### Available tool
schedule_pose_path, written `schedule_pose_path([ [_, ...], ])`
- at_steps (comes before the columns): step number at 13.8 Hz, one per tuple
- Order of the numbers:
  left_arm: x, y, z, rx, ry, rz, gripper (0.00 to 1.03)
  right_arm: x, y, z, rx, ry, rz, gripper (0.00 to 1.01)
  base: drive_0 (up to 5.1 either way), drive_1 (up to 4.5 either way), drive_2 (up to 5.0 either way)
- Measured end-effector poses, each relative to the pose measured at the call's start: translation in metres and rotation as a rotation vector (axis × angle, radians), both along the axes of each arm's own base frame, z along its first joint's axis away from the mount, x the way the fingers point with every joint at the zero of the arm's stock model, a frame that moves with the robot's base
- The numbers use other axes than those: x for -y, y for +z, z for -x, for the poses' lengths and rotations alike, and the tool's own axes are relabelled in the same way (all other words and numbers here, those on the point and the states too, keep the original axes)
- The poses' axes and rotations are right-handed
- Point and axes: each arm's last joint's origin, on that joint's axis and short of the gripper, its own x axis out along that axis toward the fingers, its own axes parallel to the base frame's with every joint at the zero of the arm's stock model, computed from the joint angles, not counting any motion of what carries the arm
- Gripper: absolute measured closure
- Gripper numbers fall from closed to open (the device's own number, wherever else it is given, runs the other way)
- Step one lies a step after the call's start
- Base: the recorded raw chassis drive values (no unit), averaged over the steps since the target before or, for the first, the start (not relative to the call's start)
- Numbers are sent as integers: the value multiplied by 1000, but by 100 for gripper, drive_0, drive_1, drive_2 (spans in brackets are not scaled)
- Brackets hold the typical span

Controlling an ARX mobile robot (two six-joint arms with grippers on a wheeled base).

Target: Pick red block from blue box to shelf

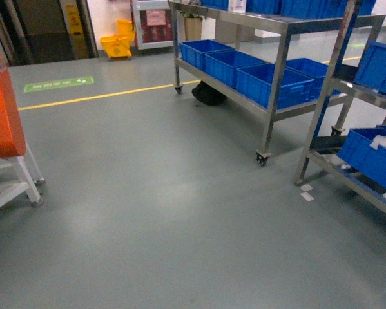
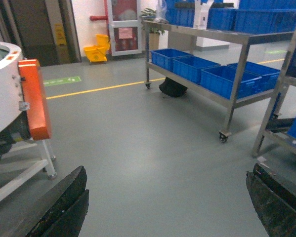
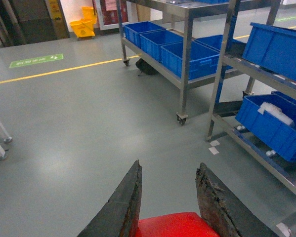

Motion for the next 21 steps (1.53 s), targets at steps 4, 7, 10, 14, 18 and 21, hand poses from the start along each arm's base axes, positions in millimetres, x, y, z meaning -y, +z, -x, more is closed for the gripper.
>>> schedule_pose_path([
  [4, 0, 0, 0, 0, 1, 0, 5, 0, -1, 0, -5, 0, -1, 73, 3, 430, -425],
  [7, 0, 0, 0, 0, 1, 0, 5, 0, -1, 0, -5, 0, -1, 73, 3, 430, -425],
  [10, 0, 0, 0, 0, 1, 0, 5, 0, -1, 0, -5, 0, -1, 73, 3, 430, -425],
  [14, 0, 0, 0, 0, 1, 0, 5, 0, 0, 0, -4, 0, -1, 73, 3, 430, -425],
  [18, 0, 0, 0, 0, 1, 0, 5, 0, -1, 0, -5, 0, -1, 73, 3, 430, -425],
  [21, 0, 0, 0, 0, 1, 0, 5, 0, -1, 0, -5, 0, -1, 73, 3, 430, -425],
])
